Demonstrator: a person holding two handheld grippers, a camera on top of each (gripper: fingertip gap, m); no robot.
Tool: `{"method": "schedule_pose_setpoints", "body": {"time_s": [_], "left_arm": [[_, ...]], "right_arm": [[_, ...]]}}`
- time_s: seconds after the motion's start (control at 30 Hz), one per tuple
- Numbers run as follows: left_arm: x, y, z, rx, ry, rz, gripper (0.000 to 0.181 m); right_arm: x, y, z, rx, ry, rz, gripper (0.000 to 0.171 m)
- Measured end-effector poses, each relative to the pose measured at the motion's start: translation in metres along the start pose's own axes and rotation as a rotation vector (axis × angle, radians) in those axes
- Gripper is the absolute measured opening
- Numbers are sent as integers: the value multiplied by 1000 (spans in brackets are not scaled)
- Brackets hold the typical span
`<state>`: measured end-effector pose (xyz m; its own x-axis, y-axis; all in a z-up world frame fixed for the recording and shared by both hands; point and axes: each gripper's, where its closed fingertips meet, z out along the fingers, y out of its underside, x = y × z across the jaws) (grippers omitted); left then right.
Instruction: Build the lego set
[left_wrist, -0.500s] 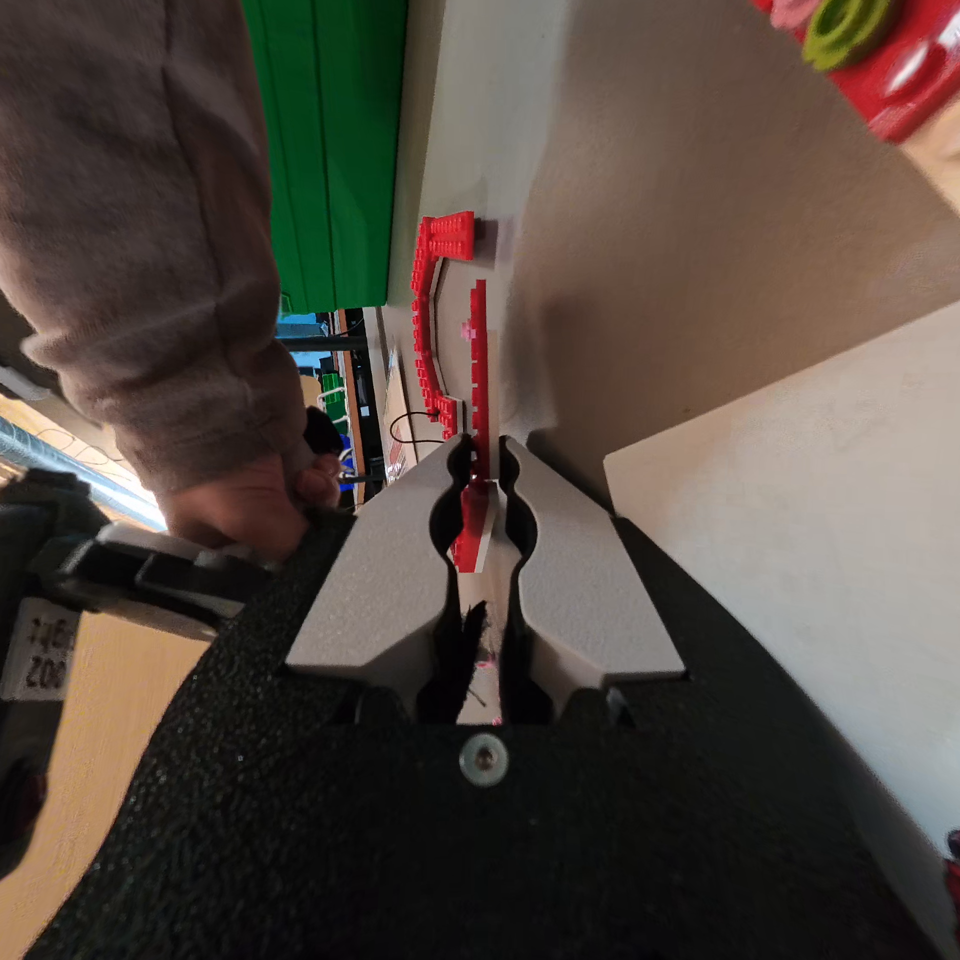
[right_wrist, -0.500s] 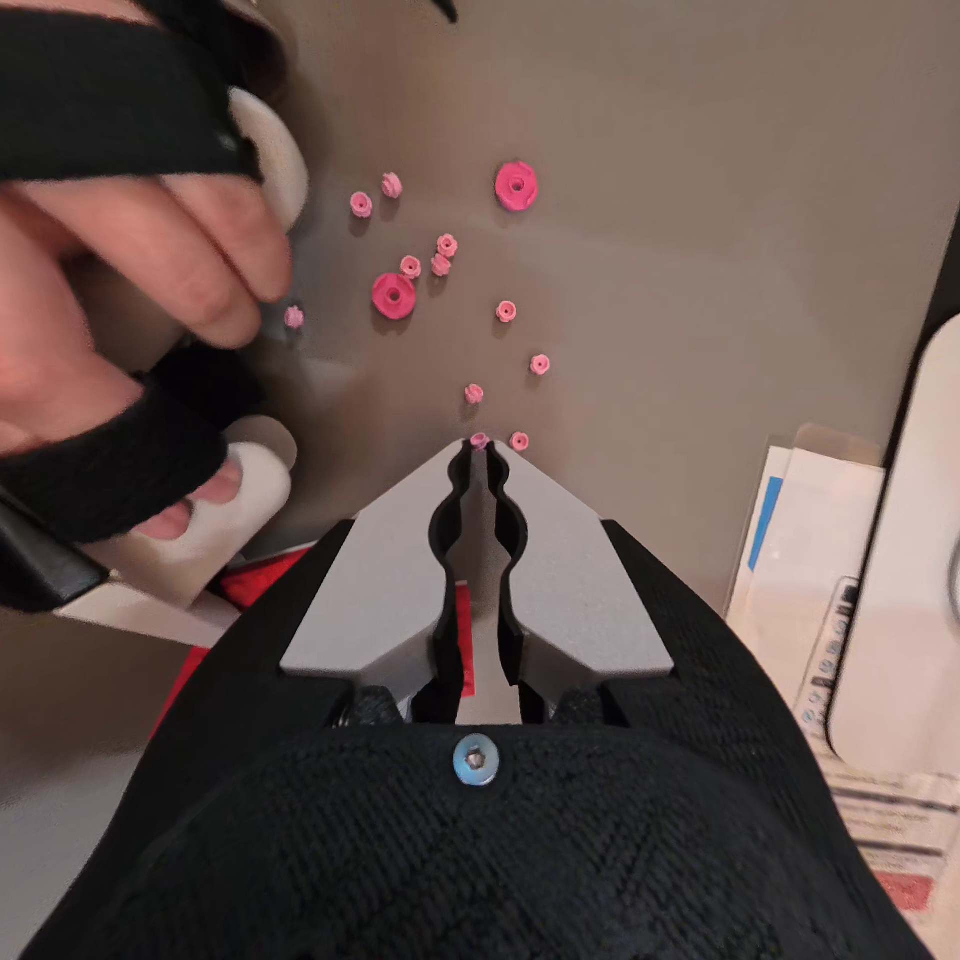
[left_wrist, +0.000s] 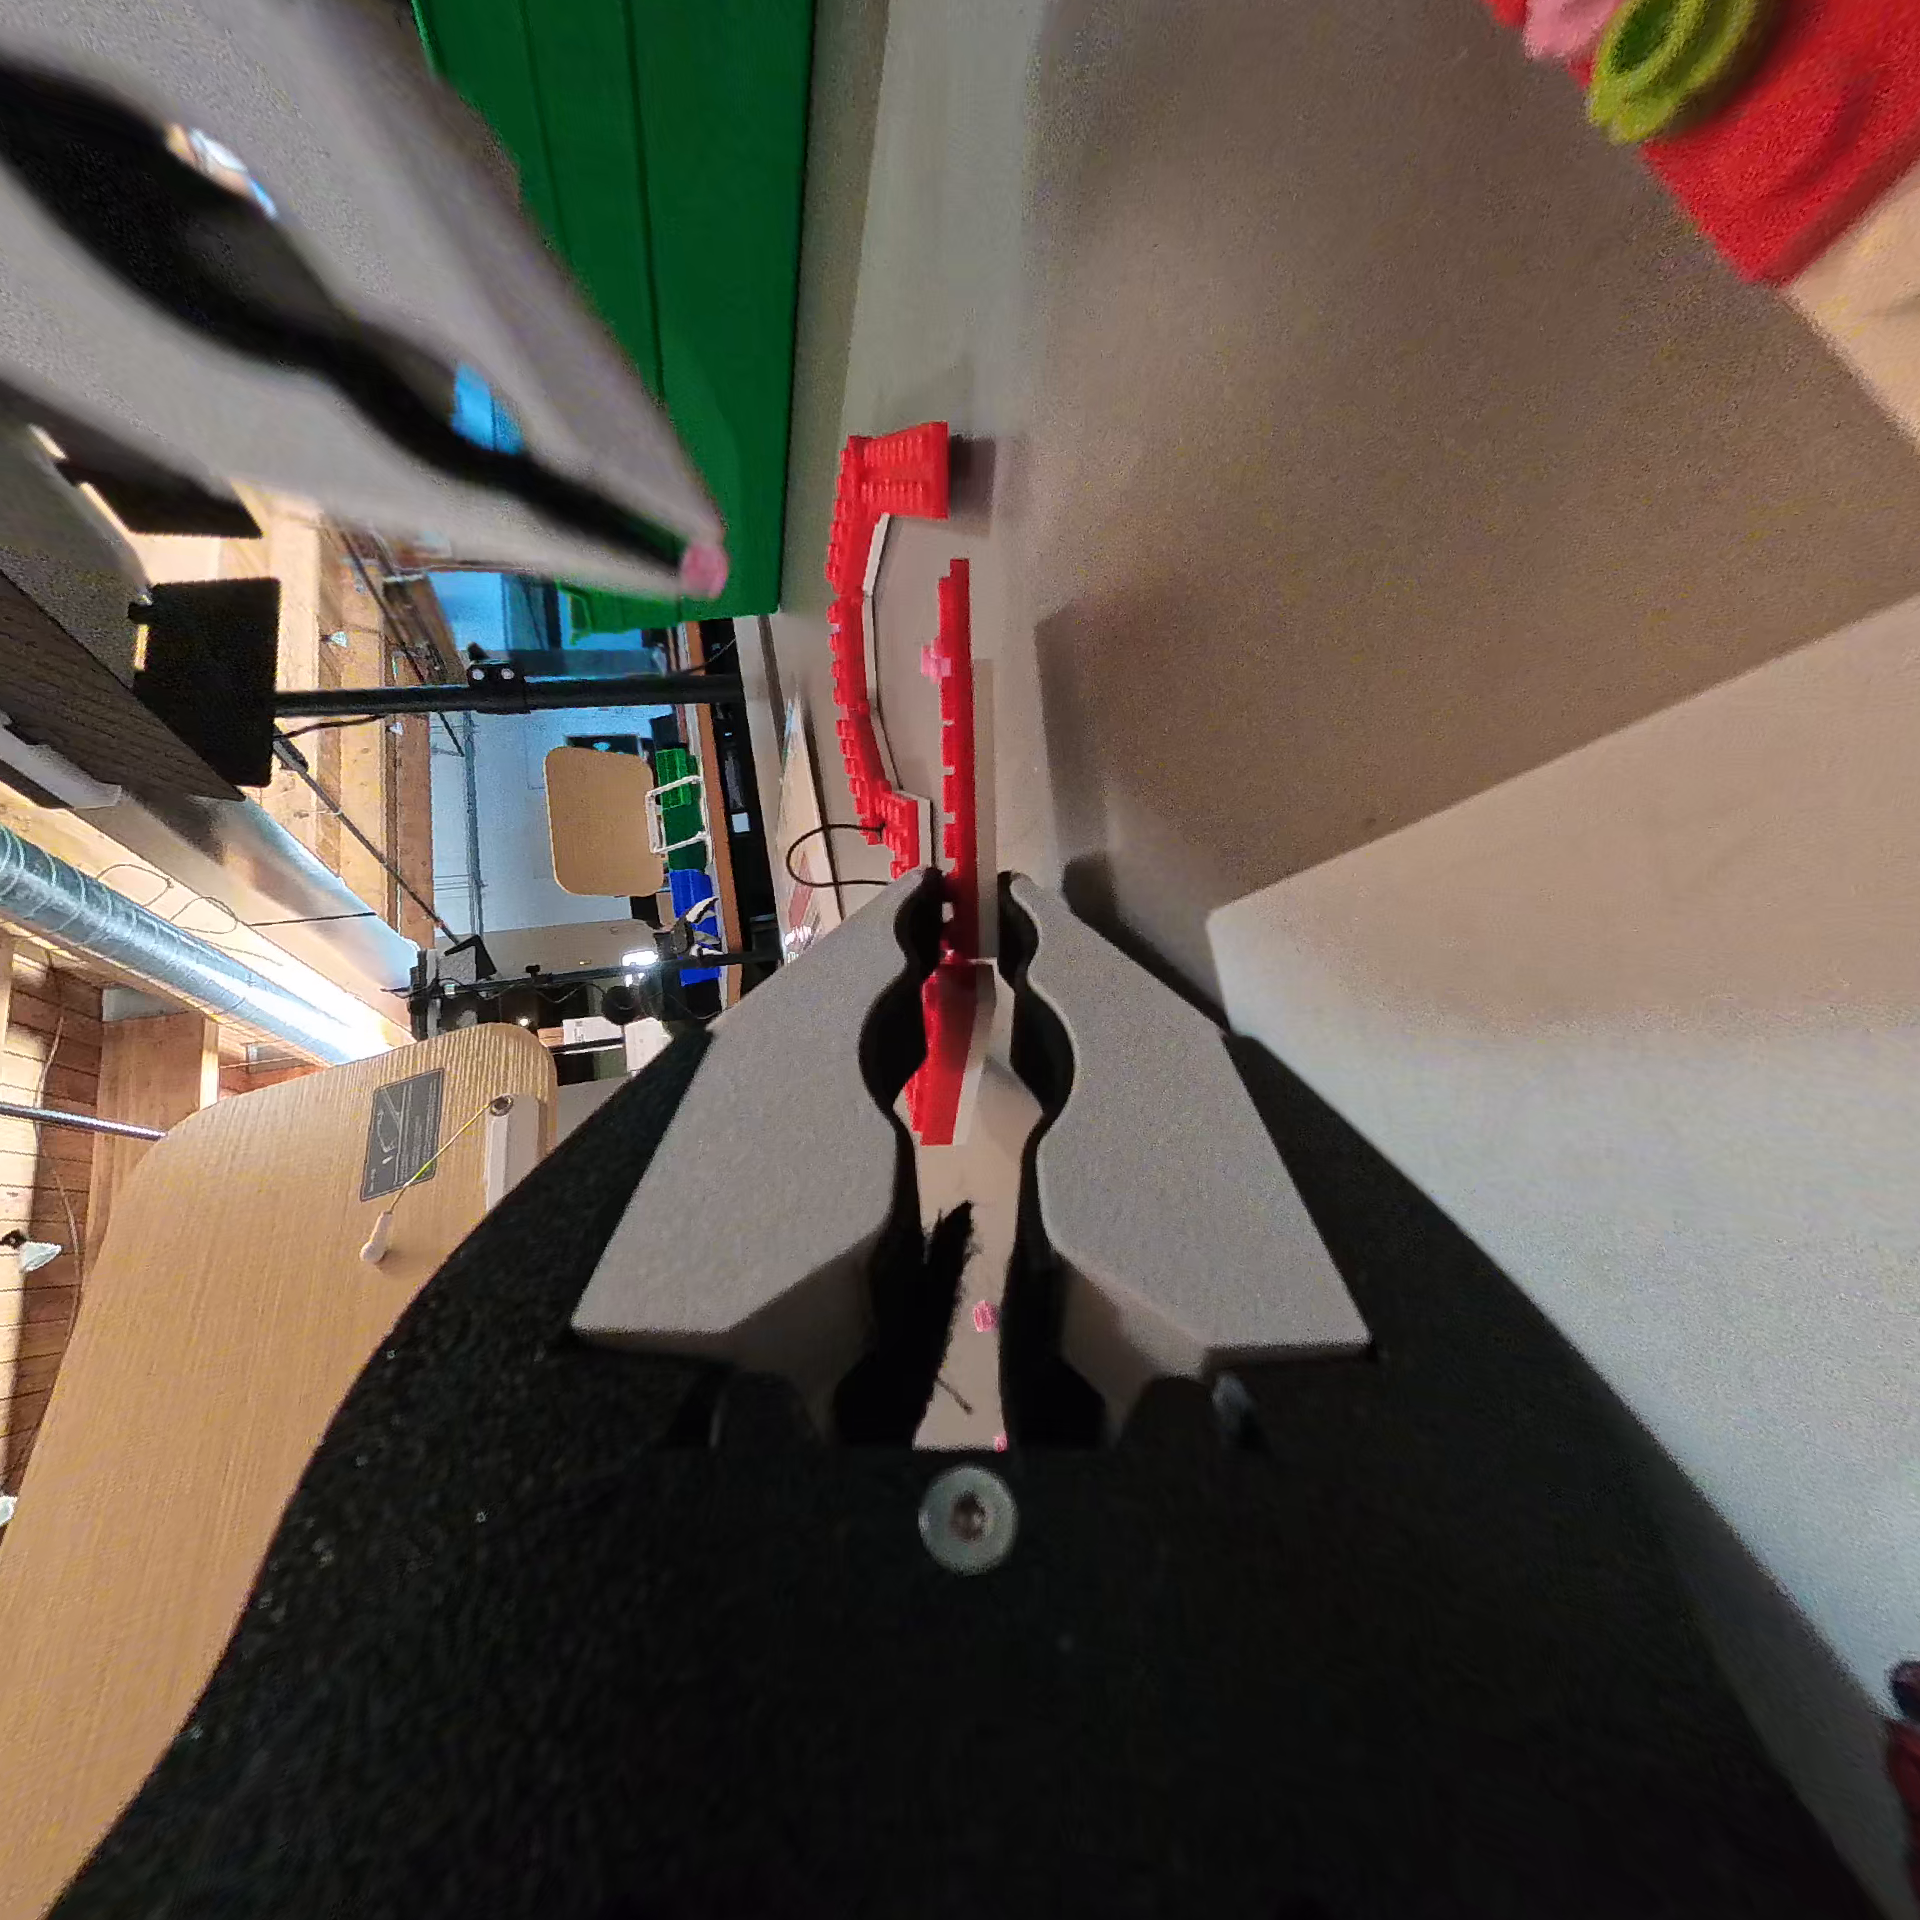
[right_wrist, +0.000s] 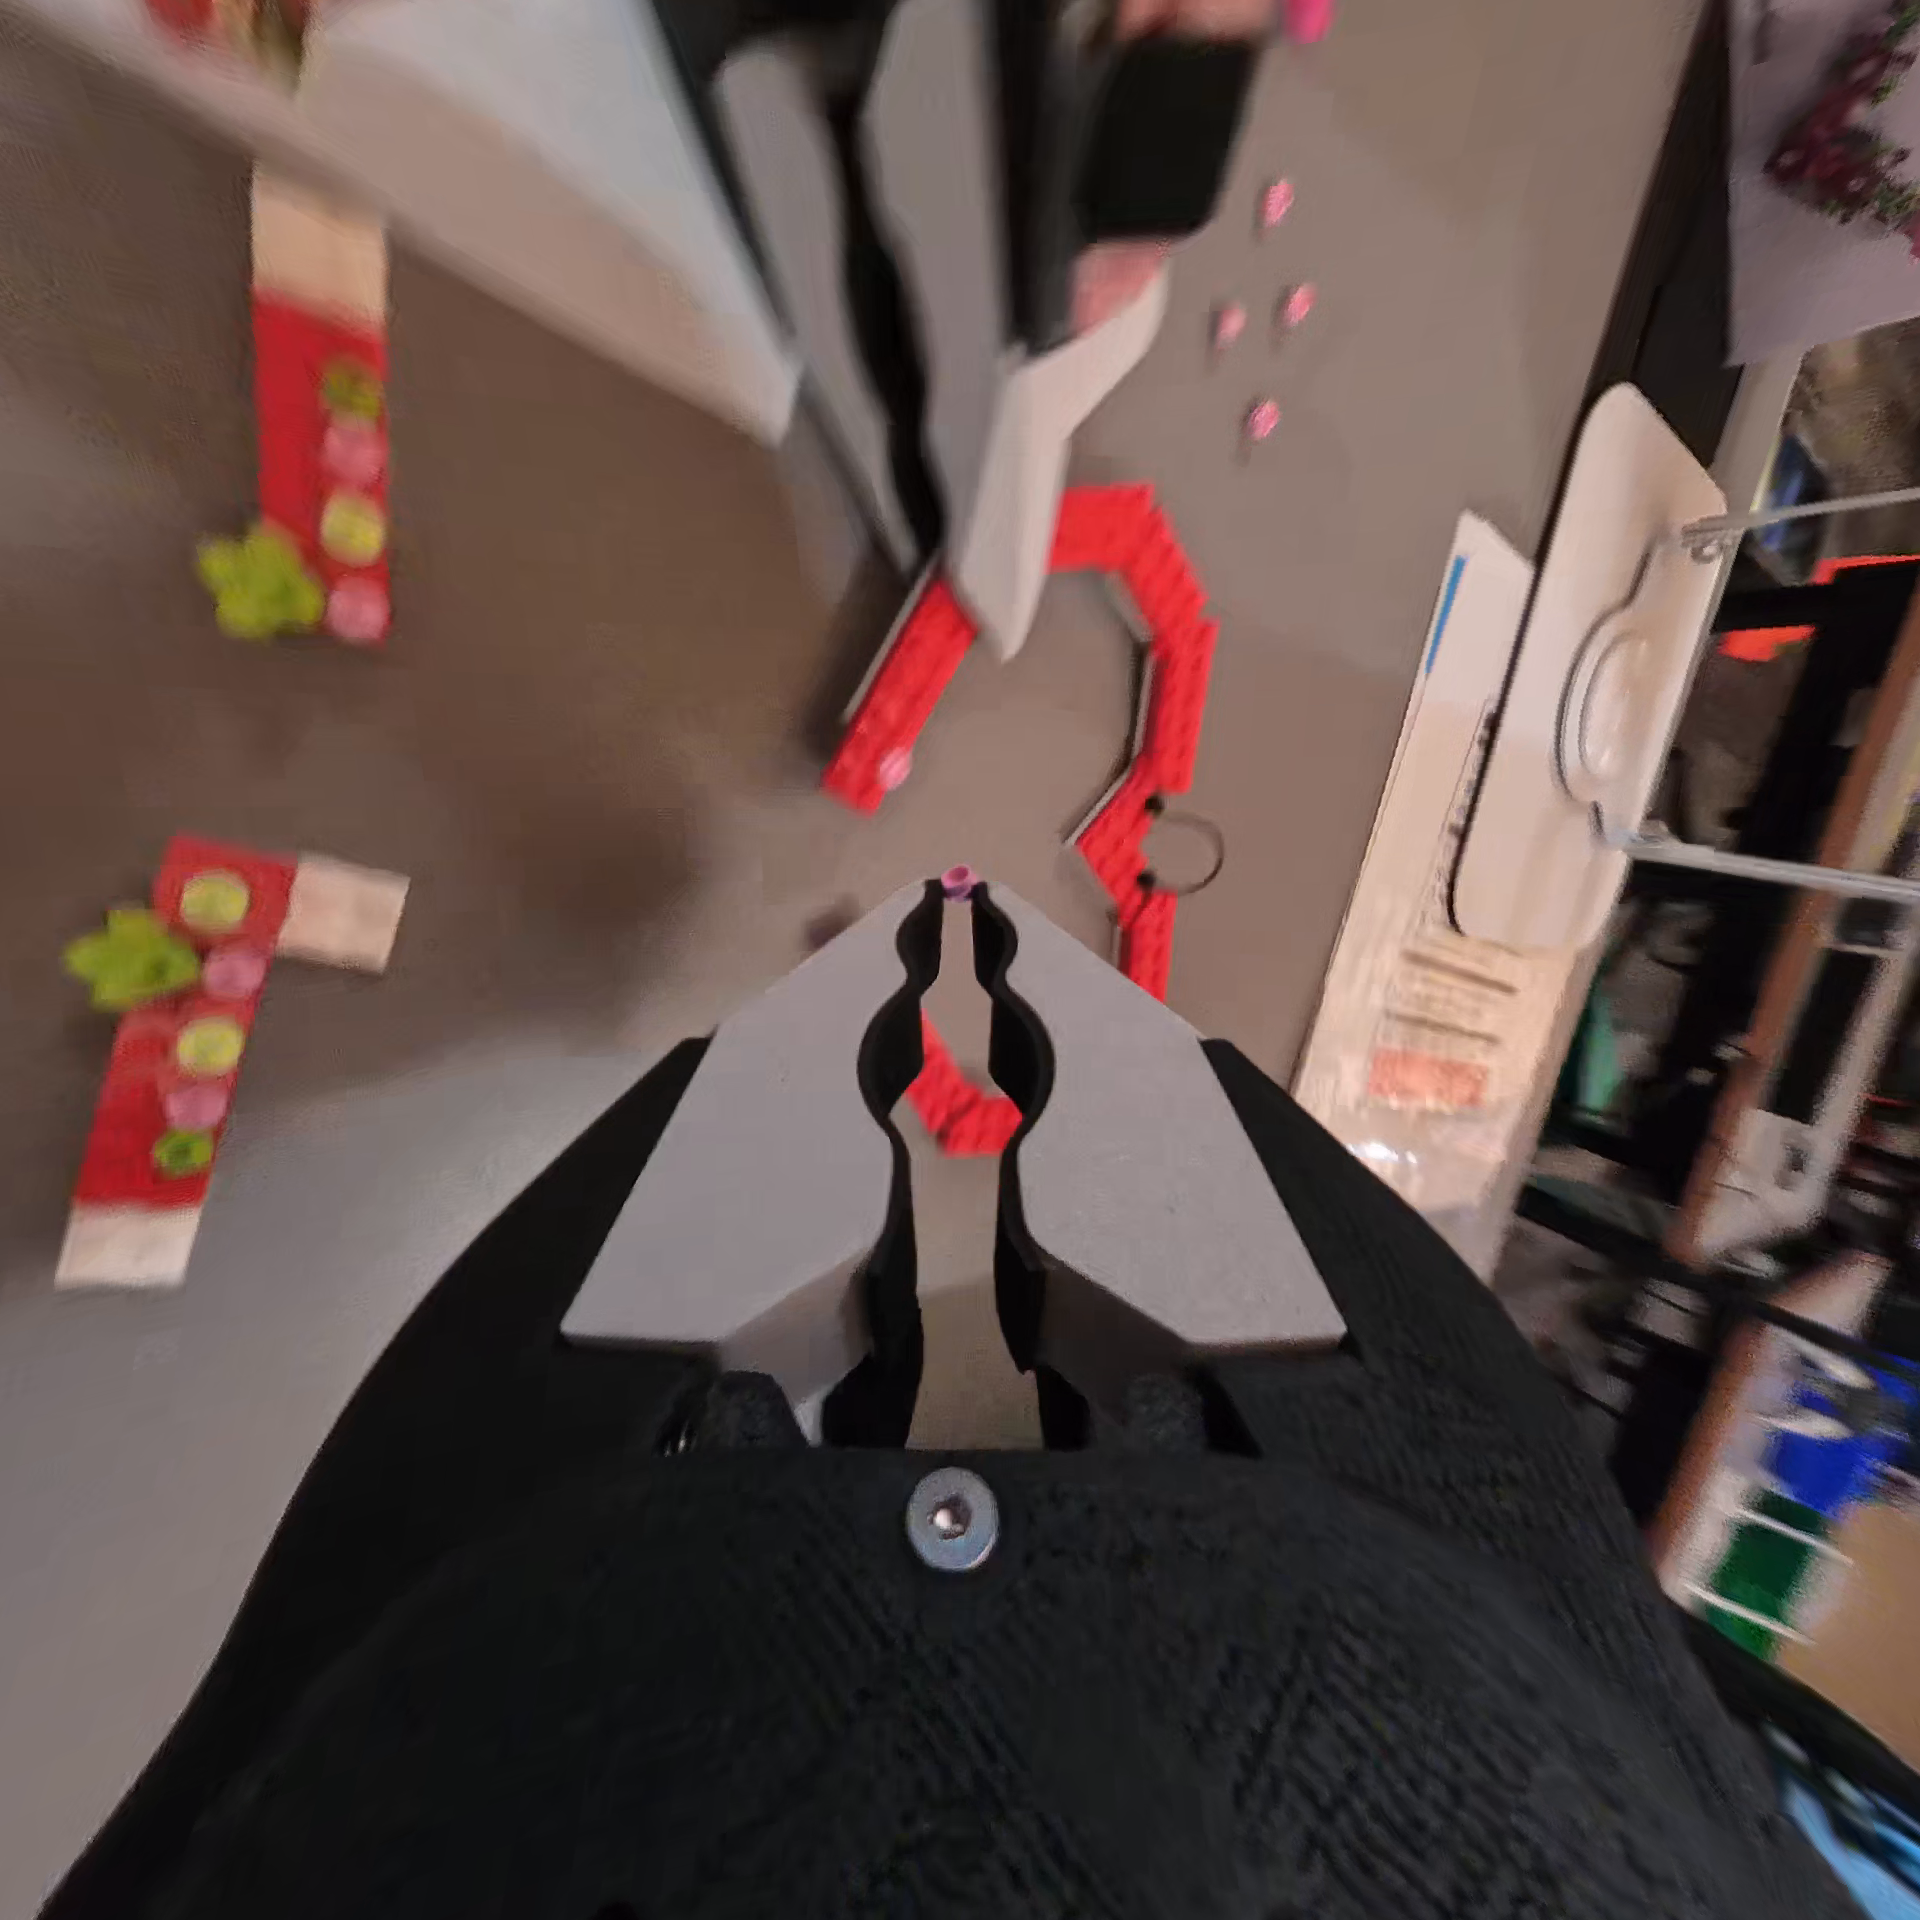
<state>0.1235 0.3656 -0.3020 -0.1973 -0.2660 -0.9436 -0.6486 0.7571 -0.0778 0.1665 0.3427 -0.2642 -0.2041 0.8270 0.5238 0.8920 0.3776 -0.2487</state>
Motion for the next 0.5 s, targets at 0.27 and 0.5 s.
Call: {"method": "schedule_pose_setpoints", "body": {"time_s": [0.27,0.5], "left_arm": [[1,0,0,2,6,-13,7],[2,0,0,6,21,-39,7]], "right_arm": [[-39,22,-4,-193,159,-427,3],[-20,-2,12,-205,351,-609,4]]}}
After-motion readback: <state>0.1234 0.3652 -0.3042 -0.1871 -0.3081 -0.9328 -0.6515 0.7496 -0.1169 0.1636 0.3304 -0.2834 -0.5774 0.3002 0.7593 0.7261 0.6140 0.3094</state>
